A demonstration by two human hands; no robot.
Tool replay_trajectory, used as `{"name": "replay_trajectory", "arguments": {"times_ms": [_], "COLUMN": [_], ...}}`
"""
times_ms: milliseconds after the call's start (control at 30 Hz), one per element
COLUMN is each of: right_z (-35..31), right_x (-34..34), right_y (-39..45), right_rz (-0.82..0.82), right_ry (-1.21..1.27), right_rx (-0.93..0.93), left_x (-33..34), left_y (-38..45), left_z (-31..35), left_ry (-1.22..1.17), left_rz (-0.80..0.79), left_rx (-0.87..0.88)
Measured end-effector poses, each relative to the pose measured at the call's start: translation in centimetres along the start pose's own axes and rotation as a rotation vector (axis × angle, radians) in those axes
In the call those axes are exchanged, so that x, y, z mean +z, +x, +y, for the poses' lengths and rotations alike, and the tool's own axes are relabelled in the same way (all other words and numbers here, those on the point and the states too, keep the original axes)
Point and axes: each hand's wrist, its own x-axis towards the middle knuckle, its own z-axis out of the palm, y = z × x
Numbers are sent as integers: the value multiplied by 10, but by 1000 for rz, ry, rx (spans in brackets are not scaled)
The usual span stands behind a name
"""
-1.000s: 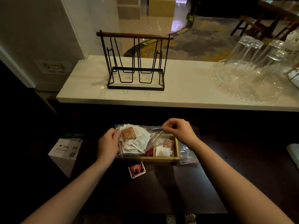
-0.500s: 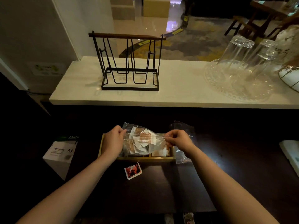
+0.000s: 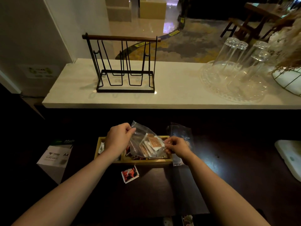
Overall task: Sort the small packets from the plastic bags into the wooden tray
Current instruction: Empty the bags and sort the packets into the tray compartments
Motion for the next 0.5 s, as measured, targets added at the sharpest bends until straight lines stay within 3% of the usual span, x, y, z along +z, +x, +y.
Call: {"name": "replay_trajectory", "arguments": {"times_ms": [500], "right_z": [14], "right_x": [6], "right_y": [2], "right_rz": [63], "right_ry": [-39], "right_rx": [3], "left_x": [2], "left_y": [20], "left_z": [25], "left_ry": [79], "left_rz": [-91], "left_rx": [21]}}
